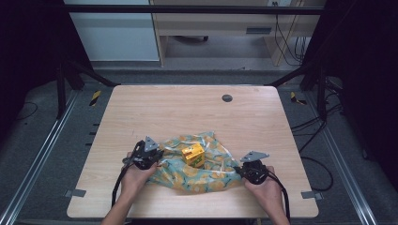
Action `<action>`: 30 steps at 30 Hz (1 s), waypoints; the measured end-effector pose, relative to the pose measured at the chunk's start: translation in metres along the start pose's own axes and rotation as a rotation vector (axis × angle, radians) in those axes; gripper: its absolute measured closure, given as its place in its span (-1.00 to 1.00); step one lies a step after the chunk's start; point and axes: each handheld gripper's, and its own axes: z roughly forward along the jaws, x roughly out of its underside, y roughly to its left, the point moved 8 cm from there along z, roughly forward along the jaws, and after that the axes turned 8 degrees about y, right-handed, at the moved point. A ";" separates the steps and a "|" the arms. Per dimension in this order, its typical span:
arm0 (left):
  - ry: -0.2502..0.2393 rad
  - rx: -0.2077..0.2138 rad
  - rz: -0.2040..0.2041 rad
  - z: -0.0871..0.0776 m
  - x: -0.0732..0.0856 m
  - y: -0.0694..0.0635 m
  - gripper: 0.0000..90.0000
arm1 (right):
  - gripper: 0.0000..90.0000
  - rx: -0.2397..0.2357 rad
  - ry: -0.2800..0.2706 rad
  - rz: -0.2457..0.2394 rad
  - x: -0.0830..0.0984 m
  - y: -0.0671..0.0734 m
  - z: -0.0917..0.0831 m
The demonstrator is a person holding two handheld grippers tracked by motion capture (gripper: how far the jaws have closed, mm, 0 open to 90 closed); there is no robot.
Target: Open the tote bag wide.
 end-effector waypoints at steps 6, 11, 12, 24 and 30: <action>-0.003 0.002 -0.005 0.000 0.001 0.000 0.98 | 1.00 0.003 -0.004 -0.002 0.000 0.000 0.000; 0.003 0.000 0.000 -0.001 0.002 0.000 0.98 | 1.00 0.004 -0.007 -0.008 -0.001 0.000 0.000; 0.003 -0.001 0.003 -0.002 0.002 0.000 0.98 | 1.00 0.006 -0.008 -0.009 -0.001 0.000 -0.001; -0.044 -0.008 -0.012 -0.011 -0.001 0.003 0.73 | 0.74 0.034 -0.035 -0.007 -0.004 -0.002 -0.006; -0.131 0.014 -0.014 -0.030 -0.014 0.001 0.27 | -0.03 0.064 -0.153 0.024 -0.019 -0.004 -0.024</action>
